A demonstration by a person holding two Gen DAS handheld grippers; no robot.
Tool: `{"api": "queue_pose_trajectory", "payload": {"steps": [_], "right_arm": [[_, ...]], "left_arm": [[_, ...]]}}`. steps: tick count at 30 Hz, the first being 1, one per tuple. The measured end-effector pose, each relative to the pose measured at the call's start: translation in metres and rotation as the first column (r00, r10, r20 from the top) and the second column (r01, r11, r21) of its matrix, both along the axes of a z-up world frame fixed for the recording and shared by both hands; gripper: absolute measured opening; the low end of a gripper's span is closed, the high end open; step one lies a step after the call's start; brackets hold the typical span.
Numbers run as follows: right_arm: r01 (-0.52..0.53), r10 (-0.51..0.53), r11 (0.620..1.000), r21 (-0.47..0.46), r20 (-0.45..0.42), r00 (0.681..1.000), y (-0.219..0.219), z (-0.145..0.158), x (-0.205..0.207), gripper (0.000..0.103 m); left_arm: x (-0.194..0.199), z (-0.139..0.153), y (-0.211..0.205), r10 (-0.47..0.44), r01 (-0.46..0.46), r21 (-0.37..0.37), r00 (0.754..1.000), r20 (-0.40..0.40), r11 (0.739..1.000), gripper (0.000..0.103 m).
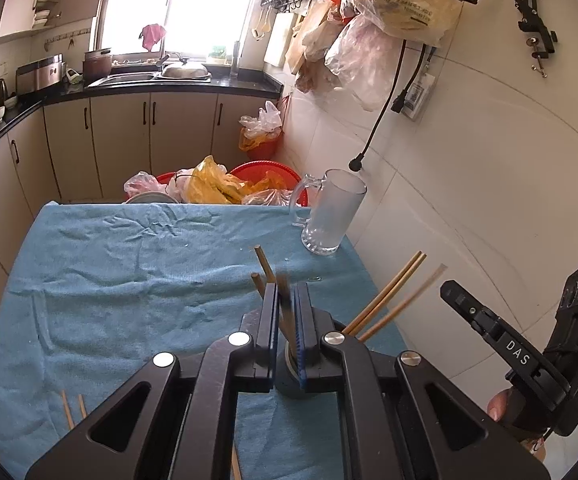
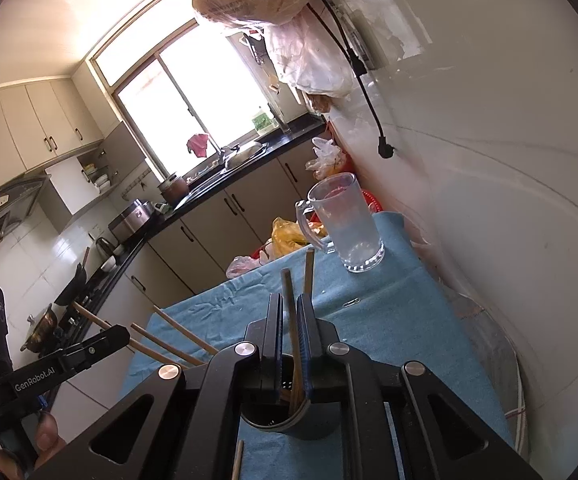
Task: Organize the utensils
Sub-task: 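Lower the left tool's chopstick into the holder and open while the right tool releases its own, then move both open tools back over the remaining chopsticks on the towel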
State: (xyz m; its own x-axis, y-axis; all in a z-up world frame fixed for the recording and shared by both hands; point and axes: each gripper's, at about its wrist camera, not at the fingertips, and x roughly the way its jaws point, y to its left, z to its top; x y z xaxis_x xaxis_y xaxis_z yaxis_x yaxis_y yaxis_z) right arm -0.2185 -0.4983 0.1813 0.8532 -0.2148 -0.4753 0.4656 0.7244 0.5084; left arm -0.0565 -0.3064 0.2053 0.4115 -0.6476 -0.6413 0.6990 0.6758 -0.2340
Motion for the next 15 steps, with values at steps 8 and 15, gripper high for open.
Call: {"api": "queue_pose_trajectory", "payload": {"steps": [8,15], "right_arm": [[0.032,-0.031,0.998,-0.045,0.031,0.999,0.012,0.017,-0.026,0.021],[0.069,-0.061,0.986,-0.152,0.057,0.996,0.044,0.027,-0.057,0.055]], "left_arm": [[-0.019,0.02,0.022,0.014,-0.012,-0.043,0.999,0.047,0.999,0.027],[-0.049,0.034,0.065,0.084,-0.071,-0.094,0.986,0.144,0.993,0.049]]}}
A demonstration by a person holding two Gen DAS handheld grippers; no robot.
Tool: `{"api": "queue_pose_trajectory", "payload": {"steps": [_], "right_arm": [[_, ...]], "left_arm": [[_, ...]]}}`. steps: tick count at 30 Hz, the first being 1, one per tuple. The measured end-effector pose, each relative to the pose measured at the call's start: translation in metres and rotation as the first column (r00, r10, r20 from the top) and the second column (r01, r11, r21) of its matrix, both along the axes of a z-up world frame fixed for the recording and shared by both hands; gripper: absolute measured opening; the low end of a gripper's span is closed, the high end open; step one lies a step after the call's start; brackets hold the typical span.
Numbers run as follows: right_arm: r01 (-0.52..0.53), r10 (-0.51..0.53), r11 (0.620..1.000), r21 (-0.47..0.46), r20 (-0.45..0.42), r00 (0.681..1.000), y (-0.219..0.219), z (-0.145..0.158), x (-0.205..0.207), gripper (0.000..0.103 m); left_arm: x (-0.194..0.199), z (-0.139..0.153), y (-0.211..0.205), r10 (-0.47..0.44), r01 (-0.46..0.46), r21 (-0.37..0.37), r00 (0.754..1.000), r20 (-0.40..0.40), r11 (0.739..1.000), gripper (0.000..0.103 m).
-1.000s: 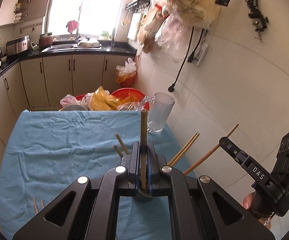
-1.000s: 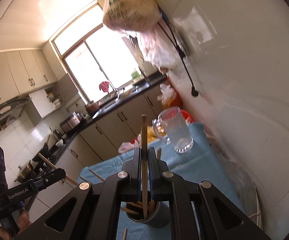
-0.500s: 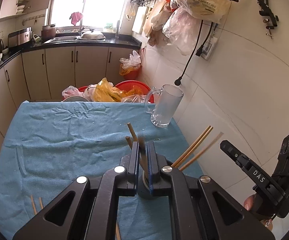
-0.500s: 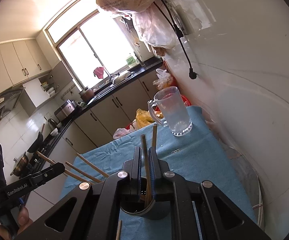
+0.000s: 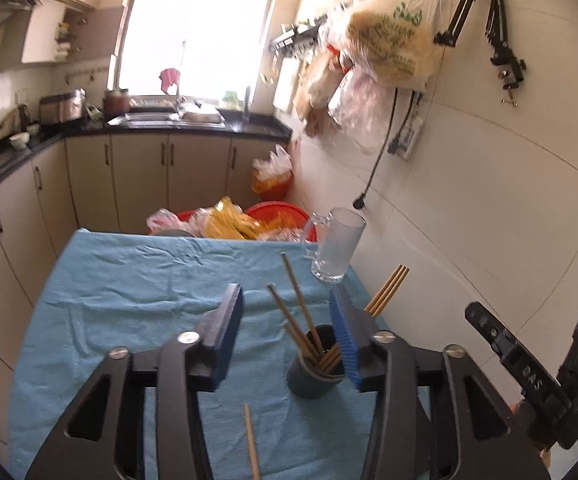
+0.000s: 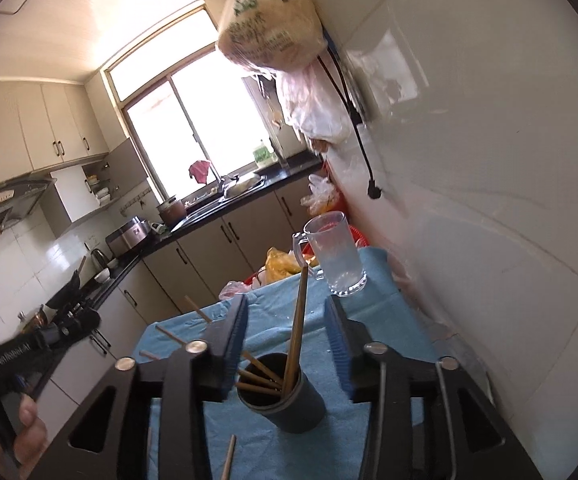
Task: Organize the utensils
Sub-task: 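Move both open tools back over the remaining chopsticks on the towel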
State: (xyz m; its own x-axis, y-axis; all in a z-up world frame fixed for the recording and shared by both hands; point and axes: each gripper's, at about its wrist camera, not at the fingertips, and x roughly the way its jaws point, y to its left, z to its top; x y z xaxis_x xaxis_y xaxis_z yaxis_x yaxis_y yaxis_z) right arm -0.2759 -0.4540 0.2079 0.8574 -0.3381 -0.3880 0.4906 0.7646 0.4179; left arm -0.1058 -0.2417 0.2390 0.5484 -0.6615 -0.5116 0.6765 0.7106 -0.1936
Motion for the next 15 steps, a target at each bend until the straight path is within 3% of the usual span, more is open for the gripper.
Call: {"api": "queue_pose_trajectory", "payload": {"steps": [1,3,6,7,10,15], "right_arm": [[0.001,-0.001,1.0,-0.013,0.0,1.0,0.005,0.0,-0.003,0.065],[-0.003,0.003,0.999,-0.053,-0.004,1.0,0.021,-0.002,-0.008,0.072],[0.011,-0.016,0.99,-0.142,-0.037,0.999,0.052,-0.01,-0.01,0.094],[-0.001,-0.007,0.987,-0.159,-0.047,0.999,0.059,-0.014,-0.009,0.097],[-0.045,0.03,0.984,-0.173,-0.087,0.996,0.08,-0.03,-0.003,0.097],[-0.103,0.088,0.99,-0.097,-0.147,0.985,0.098,-0.053,0.009,0.097]], "left_arm": [[-0.006,-0.001,0.011,0.019,-0.019,-0.012,1.0,0.015,1.0,0.053],[-0.013,-0.006,0.028,0.046,-0.045,-0.018,0.998,0.036,0.999,0.058],[-0.021,-0.018,0.053,0.092,-0.092,-0.005,0.994,0.06,0.996,0.062],[-0.023,-0.025,0.063,0.11,-0.111,0.003,0.992,0.061,0.994,0.065],[-0.024,-0.045,0.091,0.156,-0.159,0.031,0.986,0.066,0.987,0.069],[-0.017,-0.081,0.135,0.233,-0.235,0.097,0.972,0.034,0.967,0.072]]}}
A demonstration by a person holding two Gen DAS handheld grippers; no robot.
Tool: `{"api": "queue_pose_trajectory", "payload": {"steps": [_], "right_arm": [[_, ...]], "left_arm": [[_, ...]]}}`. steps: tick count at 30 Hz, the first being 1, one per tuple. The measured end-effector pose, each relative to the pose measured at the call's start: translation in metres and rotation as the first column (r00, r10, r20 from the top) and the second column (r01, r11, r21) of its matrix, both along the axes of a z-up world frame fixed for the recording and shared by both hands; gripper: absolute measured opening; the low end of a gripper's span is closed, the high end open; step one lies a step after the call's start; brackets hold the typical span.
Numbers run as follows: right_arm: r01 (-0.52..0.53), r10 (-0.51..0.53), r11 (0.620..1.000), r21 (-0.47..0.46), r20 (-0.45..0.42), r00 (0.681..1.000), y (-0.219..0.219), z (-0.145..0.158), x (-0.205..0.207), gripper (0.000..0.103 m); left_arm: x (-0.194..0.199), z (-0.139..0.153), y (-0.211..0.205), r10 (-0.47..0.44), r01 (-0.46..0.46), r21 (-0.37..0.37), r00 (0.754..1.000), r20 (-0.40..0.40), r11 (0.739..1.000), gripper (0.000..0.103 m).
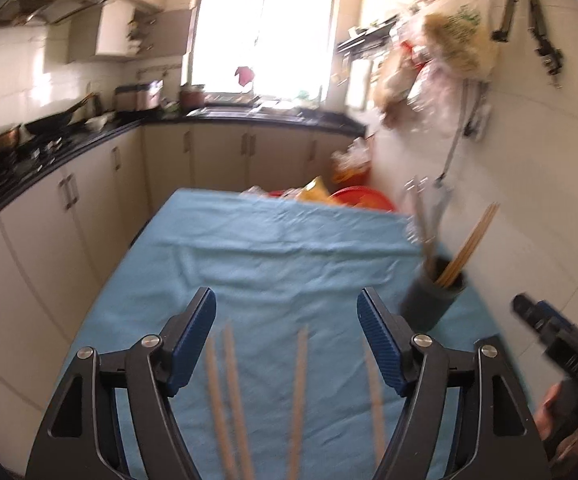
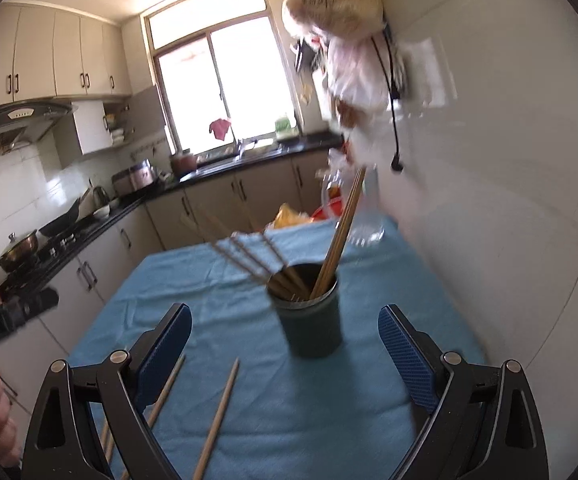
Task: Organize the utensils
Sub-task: 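Move both open tools back over the remaining chopsticks on the towel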
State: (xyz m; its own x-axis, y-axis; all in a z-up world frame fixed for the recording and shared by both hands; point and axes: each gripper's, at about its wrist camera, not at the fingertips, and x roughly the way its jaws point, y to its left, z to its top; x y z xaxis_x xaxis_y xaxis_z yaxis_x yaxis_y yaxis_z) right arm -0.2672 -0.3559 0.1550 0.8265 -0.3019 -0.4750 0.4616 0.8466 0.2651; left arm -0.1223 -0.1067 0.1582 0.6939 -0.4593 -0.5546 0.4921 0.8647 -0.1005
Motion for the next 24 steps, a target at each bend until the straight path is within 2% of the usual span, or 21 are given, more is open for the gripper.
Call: {"api": "queue_pose_trajectory", "payload": {"steps": [5,8,11,14,16,20,24], "right_arm": [[-0.028,0.03,0.999,0.032,-0.059,0.998,0.014,-0.015,0.009,0.097],[-0.053,0.057,0.997,0.051,-0.078,0.995,0.022,-0.02,0.014,0.097],[-0.099,0.104,0.993,0.058,-0.105,0.989,0.034,-0.025,0.022,0.094],[-0.135,0.142,0.989,0.056,-0.134,0.981,0.046,-0.029,0.029,0.087],[-0.164,0.177,0.981,0.104,-0.135,0.975,0.049,-0.034,0.033,0.081],[-0.207,0.235,0.963,0.176,-0.158,0.959,0.052,-0.047,0.042,0.073],[-0.234,0.276,0.946,0.224,-0.178,0.945,0.056,-0.055,0.048,0.068]], "left_arm": [[0.011,-0.027,0.036,0.051,-0.049,0.036,0.997,-0.053,0.998,0.072],[0.02,-0.044,0.051,0.061,-0.056,0.045,0.989,-0.134,0.997,0.073],[0.034,-0.064,0.059,0.081,-0.065,0.072,0.967,-0.242,0.995,0.073],[0.051,-0.082,0.067,0.101,-0.083,0.065,0.938,-0.331,0.994,0.073],[0.058,-0.09,0.068,0.103,-0.083,0.071,0.928,-0.358,0.994,0.067],[0.069,-0.1,0.06,0.09,-0.064,0.078,0.914,-0.396,0.995,0.062],[0.086,-0.11,0.041,0.091,-0.052,0.105,0.902,-0.422,0.993,0.046]]}}
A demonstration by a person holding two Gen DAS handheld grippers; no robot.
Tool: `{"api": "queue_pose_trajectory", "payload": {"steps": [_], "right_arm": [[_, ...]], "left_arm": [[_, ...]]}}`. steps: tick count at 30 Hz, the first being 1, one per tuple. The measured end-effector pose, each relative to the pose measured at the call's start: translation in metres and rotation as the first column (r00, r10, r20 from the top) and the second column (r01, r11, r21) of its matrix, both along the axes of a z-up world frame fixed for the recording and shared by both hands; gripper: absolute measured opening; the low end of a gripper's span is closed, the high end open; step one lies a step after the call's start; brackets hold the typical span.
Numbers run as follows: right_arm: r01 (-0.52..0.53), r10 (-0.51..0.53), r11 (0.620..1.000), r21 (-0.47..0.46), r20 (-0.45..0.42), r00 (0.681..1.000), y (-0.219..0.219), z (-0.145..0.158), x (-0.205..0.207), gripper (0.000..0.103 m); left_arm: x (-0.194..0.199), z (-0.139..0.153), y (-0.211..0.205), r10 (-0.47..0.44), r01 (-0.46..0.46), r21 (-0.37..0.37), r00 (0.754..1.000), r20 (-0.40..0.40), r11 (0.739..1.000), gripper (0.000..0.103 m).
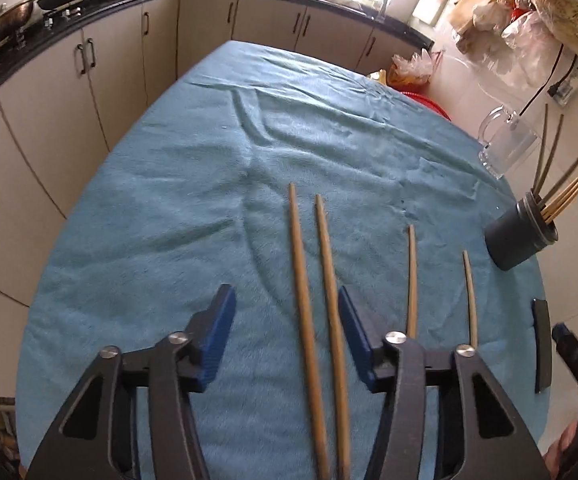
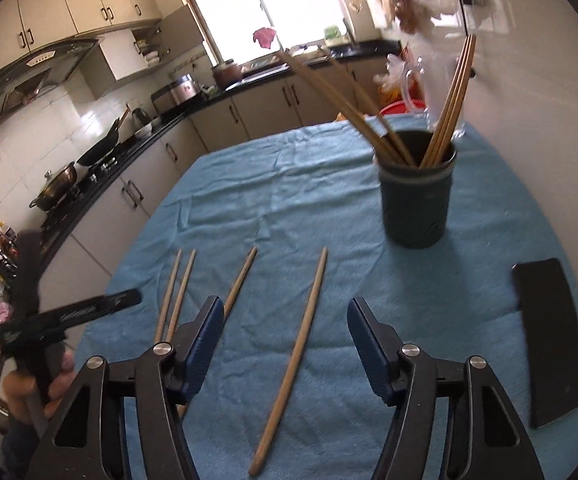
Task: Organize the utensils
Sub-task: 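Move both open tools back over the remaining chopsticks on the towel, then close the left tool on a wooden chopstick while the right tool grasps another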
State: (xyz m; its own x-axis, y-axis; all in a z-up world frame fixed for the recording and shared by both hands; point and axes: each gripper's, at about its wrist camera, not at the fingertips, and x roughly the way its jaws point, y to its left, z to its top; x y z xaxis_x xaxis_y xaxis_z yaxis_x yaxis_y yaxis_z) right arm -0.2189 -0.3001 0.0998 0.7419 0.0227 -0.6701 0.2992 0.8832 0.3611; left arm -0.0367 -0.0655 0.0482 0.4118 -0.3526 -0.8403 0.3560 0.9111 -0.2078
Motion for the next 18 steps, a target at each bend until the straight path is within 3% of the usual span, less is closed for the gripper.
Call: {"api": "queue_pose_trajectory", "payload": {"steps": [10,15,18], "right_arm": [[-0.027,0.028,0.999,0.031,-0.044,0.999,-0.001,-0.006,0.009,0.055],[-0.063,0.065,0.998,0.031,-0.065,0.996,0.01,-0.006,0.022,0.041],[-0.097,0.102,0.994,0.052,-0.095,0.99,0.019,-0.01,0.04,0.039]], "left_arm": [[0.038,-0.024,-0.029,0.018,-0.013,0.084,0.998,-0.053,0.996,0.019],[0.036,-0.027,-0.019,0.027,-0.023,0.077,0.998,-0.051,0.997,0.013],[0.032,-0.026,-0.009,0.046,-0.041,0.092,0.998,-0.049,0.995,0.012]]}}
